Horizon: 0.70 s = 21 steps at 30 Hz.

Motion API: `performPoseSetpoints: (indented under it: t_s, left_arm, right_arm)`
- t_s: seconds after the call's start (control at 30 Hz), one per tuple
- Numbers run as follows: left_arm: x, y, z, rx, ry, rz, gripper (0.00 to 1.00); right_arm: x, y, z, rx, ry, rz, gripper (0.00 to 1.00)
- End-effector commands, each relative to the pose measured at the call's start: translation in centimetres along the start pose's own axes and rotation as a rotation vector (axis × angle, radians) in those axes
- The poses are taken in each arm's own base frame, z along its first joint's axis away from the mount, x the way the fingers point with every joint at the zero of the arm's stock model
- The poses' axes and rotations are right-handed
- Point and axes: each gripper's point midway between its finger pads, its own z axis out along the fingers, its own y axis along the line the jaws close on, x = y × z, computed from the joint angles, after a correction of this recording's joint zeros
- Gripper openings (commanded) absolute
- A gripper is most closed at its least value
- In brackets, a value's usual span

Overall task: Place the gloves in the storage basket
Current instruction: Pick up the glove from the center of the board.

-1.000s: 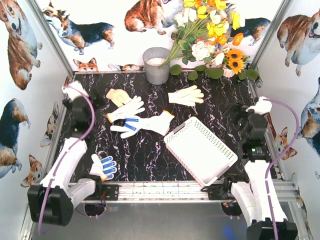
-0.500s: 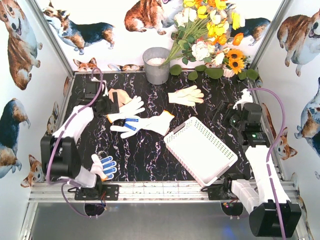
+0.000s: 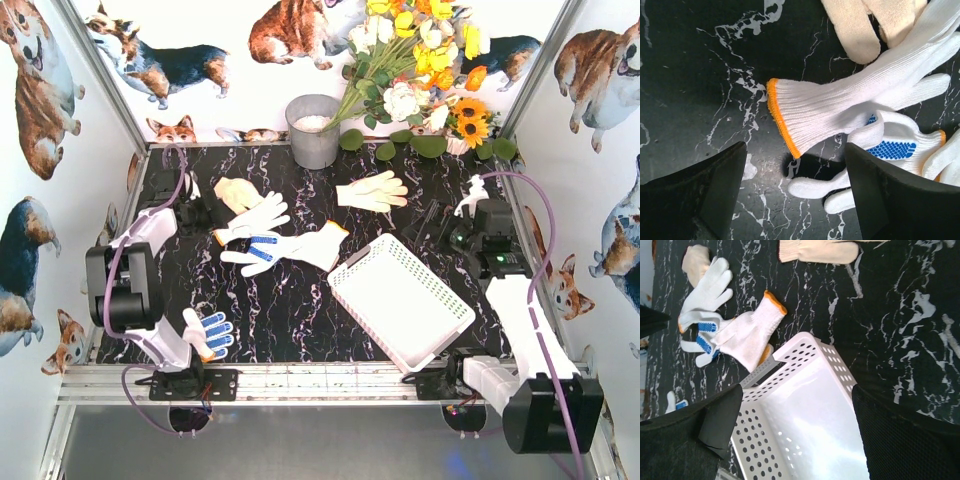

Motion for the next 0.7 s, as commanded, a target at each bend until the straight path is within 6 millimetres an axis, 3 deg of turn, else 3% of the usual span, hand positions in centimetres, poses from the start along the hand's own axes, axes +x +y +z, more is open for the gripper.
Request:
performPoseSetpoints:
  t_s: [0.0,0.2,0.4,0.53,0.67]
  left_arm:
    - [0.5,-0.8,1.1,0.076,0.026,-0.048,0.72]
    - [1.7,0.4,2.3,0.038,0.062,-0.080,0.67]
    - [1.8,0.7,3.8,0.056,0.075,-0.124,0.52]
    - [2.0,0.8,4.3,0.084,0.084,-0.171,0.40]
    - [2.0,1.5,4.5,0.086,0.082,-0.214,0.20]
  right_arm:
    - [-3.7,3.8,-0.1,-0.114,-0.081,-0.039,0.92]
    - [-2.8,4.9,-0.1,-0.139,-0.077,-0.038,0.92]
    - [-2.0,4.6,-0.8,-0.122,-0.066,-0.048,0.92]
    - [-1.5,4.2,-0.9,-0.104,-0.050,-0.058,0.92]
    - [-1.3,4.3,-0.8,-0.111,-0.040,-0.053,0.92]
